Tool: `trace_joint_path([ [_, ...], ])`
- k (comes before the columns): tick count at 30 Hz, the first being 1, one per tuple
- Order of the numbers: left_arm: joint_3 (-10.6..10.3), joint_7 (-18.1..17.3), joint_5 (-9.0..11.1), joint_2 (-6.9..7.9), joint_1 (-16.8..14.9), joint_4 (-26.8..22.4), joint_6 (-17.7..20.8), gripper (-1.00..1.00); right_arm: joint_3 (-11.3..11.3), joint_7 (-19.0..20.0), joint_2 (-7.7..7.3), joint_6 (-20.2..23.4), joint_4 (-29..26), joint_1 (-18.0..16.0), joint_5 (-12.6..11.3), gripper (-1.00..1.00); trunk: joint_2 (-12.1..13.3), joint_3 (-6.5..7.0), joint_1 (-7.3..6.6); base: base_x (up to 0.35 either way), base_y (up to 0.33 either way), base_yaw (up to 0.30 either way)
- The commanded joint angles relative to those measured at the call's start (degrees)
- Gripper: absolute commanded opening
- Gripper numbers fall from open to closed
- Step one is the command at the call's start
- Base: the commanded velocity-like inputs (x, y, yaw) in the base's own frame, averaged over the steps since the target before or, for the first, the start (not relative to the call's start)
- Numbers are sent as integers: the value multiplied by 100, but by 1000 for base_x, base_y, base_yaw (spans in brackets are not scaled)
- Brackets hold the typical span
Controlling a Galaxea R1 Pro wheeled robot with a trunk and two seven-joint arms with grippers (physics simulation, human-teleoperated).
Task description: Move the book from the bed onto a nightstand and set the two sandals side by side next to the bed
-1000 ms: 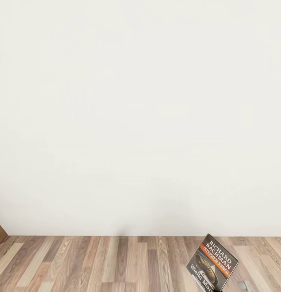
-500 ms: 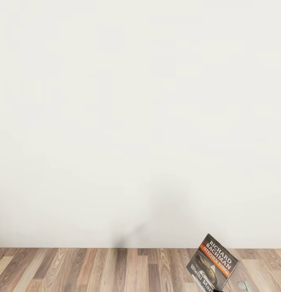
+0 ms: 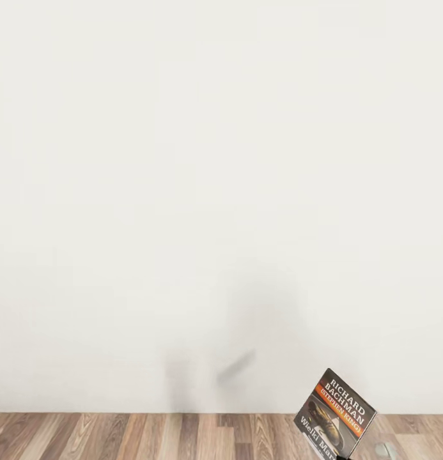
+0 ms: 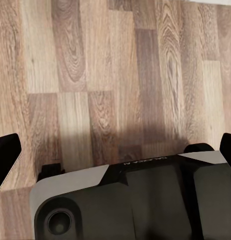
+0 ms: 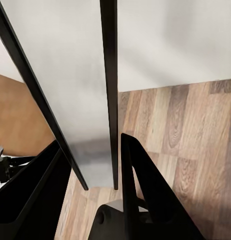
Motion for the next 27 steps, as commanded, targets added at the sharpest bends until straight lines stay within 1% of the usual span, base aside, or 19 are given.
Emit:
trace_joint_path([
  [1, 47, -13, -59, 1, -5, 5, -24, 100, -41, 23, 1, 22, 0, -5, 7, -100, -10, -11, 6, 326, 0, 0],
  [8, 49, -13, -59, 1, -5, 5, -24, 100, -43, 24, 1, 22, 0, -5, 7, -100, -10, -11, 6, 319, 0, 0],
  [12, 49, -13, -59, 1, -5, 6, -25, 100, -43, 24, 1, 22, 0, -4, 7, -100, -10, -11, 6, 123, 0, -31],
  [17, 45, -13, -59, -5, -5, 6, -24, 100, -42, 24, 1, 22, 0, -5, 7, -100, -10, -11, 6, 20, 0, -195],
  [27, 41, -13, -59, -6, -5, 7, -24, 100, -42, 28, 1, 22, 0, -7, 7, -100, -10, -11, 6, 2, 0, -267],
])
